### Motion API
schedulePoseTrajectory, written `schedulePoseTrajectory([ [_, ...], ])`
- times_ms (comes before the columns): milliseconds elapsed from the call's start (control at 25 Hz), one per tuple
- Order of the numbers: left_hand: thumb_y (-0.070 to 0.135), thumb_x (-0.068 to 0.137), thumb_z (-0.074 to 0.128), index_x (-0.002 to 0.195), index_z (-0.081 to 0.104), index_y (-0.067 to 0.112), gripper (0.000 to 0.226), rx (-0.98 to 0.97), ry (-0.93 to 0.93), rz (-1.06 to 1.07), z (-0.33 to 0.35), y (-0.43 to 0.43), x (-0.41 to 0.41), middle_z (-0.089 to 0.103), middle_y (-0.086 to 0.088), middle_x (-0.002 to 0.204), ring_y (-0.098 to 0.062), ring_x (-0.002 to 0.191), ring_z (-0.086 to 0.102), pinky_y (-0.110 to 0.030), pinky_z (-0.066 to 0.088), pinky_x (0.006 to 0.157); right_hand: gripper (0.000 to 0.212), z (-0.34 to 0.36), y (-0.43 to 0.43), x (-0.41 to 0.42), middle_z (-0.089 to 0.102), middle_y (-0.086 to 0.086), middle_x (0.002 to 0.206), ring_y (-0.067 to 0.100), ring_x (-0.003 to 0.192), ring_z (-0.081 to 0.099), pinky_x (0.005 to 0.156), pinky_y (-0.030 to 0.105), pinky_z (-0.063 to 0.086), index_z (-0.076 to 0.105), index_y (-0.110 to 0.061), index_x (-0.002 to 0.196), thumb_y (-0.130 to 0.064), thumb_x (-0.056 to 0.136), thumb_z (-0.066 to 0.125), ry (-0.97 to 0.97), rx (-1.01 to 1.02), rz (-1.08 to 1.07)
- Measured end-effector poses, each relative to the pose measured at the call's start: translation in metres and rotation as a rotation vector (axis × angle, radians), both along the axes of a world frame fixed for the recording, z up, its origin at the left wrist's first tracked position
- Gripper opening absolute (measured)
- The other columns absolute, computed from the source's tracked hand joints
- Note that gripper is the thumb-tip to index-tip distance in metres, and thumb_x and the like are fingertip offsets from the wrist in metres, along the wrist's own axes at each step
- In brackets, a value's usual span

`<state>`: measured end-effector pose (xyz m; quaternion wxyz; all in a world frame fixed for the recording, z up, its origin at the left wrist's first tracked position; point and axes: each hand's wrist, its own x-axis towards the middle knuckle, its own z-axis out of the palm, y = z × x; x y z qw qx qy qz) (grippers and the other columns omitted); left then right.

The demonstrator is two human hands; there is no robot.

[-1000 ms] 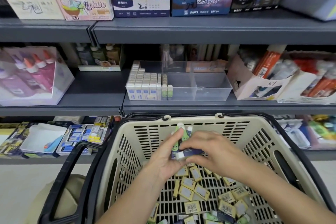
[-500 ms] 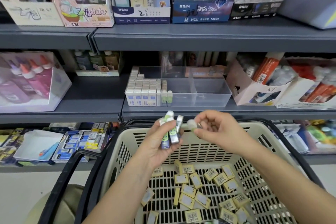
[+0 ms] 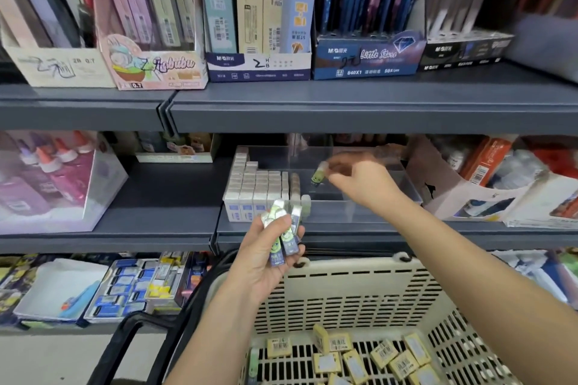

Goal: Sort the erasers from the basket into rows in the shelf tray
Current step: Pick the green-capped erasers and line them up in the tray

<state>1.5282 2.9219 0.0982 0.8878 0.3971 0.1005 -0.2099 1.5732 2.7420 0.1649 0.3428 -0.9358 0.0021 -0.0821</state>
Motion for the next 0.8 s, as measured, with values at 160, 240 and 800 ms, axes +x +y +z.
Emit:
schedulePoseTrajectory([
  [160, 0.014, 0.062, 0.072, 0.099, 0.057, 0.013, 0.04, -0.008, 0.012, 0.007, -0.006, 0.002, 0.008, 0.07, -0.008, 0.077, -0.019, 0.067, 0.068, -0.025, 0.052, 0.049, 0.018, -0.018, 0.005, 0.027, 0.069, -0.003, 0.105, 0.015, 0.096, 0.063, 0.08, 0.02, 0.045, 0.068, -0.022, 0.101, -0.025, 0.086, 0.06, 0.203, -0.178, 0.097],
  [240, 0.014, 0.062, 0.072, 0.099, 0.057, 0.013, 0.041, -0.013, 0.018, 0.016, -0.007, 0.003, 0.011, 0.07, -0.008, 0.076, -0.019, 0.066, 0.068, -0.026, 0.052, 0.049, 0.023, -0.026, 0.008, 0.031, 0.068, 0.0, 0.109, 0.017, 0.098, 0.062, 0.081, 0.02, 0.043, 0.068, -0.016, 0.106, -0.026, 0.088, 0.059, 0.233, -0.184, 0.159],
  [800, 0.014, 0.062, 0.073, 0.101, 0.056, 0.013, 0.042, -0.012, 0.039, -0.013, -0.005, 0.0, 0.009, 0.07, -0.008, 0.08, -0.02, 0.069, 0.069, -0.026, 0.052, 0.05, 0.018, -0.013, 0.019, -0.005, 0.068, -0.016, 0.084, 0.0, 0.074, 0.061, 0.069, 0.02, 0.044, 0.069, -0.029, 0.095, -0.037, 0.089, 0.054, 0.053, -0.079, 0.179],
])
